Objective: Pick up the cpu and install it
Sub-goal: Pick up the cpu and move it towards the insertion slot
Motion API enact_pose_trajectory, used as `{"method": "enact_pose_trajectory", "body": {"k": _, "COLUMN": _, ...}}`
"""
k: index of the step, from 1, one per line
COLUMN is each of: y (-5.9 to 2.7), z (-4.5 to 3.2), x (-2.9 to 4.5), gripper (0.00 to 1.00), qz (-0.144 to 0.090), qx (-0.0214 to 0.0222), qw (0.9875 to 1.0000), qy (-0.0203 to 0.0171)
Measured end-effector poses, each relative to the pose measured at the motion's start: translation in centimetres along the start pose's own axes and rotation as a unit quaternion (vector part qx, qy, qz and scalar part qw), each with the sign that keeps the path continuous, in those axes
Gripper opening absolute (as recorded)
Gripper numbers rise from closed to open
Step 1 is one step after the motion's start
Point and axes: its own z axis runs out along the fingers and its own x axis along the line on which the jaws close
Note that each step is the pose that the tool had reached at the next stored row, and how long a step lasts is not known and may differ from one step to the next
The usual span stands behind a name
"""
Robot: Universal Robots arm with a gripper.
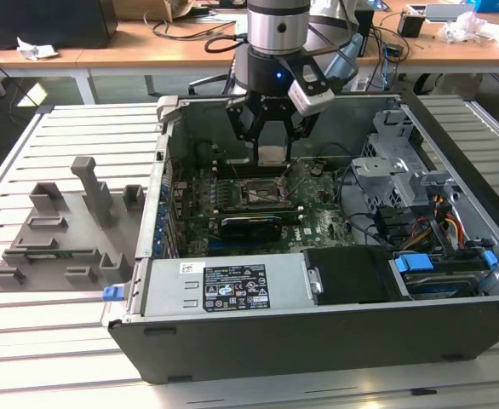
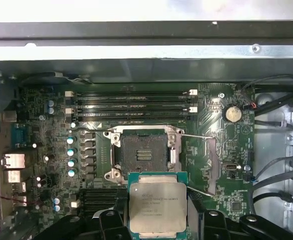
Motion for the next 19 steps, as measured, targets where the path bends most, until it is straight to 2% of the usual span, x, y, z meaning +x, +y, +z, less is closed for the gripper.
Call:
{"method": "enact_pose_trajectory", "body": {"k": 5, "y": 0.08, "z": 0.65, "x": -0.02, "gripper": 0.55, "qz": 0.0, "qx": 0.0004, "qw": 1.0, "qy": 0.0}}
{"method": "enact_pose_trajectory", "body": {"k": 8, "y": 0.08, "z": 0.69, "x": -0.05, "gripper": 0.55, "qz": 0.0, "qx": 0.002, "qw": 1.0, "qy": 0.0}}
{"method": "enact_pose_trajectory", "body": {"k": 19, "y": 0.08, "z": 0.69, "x": -0.04, "gripper": 0.55, "qz": 0.0, "qx": 0.0024, "qw": 1.0, "qy": 0.0}}
